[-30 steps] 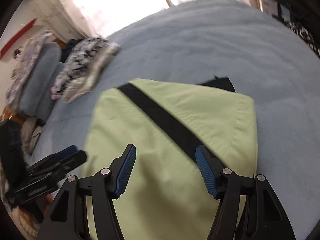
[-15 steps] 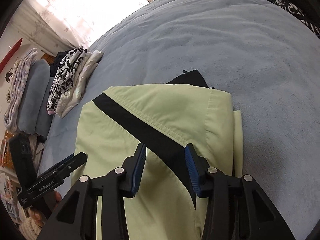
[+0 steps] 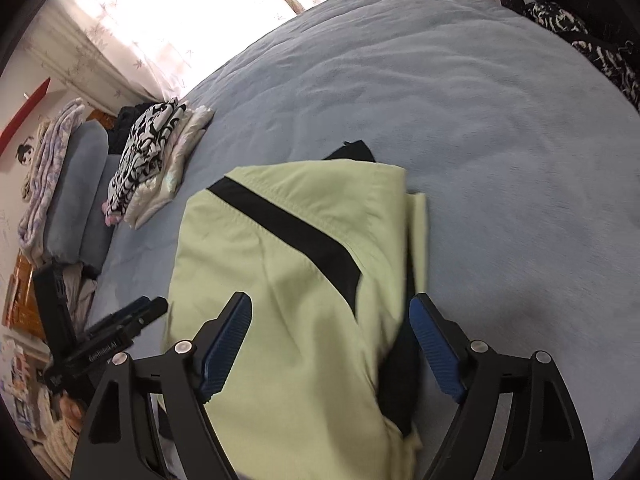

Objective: Fold large clothes
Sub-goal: 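Grasp the green bundle with both tools and lift it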

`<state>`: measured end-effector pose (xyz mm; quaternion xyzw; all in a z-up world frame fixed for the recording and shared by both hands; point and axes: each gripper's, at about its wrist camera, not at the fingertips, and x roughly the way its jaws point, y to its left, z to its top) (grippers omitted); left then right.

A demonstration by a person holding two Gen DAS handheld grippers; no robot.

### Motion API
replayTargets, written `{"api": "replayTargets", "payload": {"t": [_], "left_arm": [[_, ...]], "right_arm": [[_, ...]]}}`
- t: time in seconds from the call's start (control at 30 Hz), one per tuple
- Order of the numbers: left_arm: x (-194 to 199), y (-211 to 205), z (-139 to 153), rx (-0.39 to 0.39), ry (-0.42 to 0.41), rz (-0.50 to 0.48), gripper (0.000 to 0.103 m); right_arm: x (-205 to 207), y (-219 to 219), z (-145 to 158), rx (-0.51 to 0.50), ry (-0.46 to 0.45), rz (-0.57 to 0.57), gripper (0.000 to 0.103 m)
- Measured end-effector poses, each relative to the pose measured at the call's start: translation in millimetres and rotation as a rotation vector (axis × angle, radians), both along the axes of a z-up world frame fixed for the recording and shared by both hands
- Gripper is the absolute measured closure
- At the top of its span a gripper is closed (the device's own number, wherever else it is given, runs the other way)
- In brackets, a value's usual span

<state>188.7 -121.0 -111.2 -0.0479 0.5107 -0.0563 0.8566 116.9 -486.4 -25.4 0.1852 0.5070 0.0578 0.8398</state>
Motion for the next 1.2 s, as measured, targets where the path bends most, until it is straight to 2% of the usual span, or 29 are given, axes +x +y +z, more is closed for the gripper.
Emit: {"api": "replayTargets", "payload": {"t": [0.2, 0.3, 0.43, 0.63, 0.87, 1.03, 1.2], "left_arm": [[-28, 14, -3, -0.055, 0.071, -0.022, 0.031], [-37, 18, -12, -0.12, 0.123, -0.022, 0.031], [-47, 21, -24, -0.202, 0.148, -0.03, 0.03], [-50, 33, -37, -0.283, 0.154, -0.009, 0.023], [-46, 45, -55, -0.4, 0.202, 0.009, 0.016], [-44, 43, -68, -0.463, 0.236, -0.008, 0.007], [-42, 17, -74, -0.468, 0.253, -0.099, 0.005]], "right_arm": [[-40, -27, 4, 0.023, 0.033, 0.008, 0.02], [-50, -35, -7, 0.065, 0.061, 0.007, 0.02], [-52, -43, -29, 0.127, 0.115, 0.007, 0.02], [-56, -44, -62, 0.226, 0.174, 0.021, 0.02], [-50, -39, -83, 0.326, 0.139, 0.073, 0.021], [-39, -37, -94, 0.381, 0.124, 0.08, 0.026], [-35, -38, -103, 0.38, 0.108, 0.073, 0.041]]}}
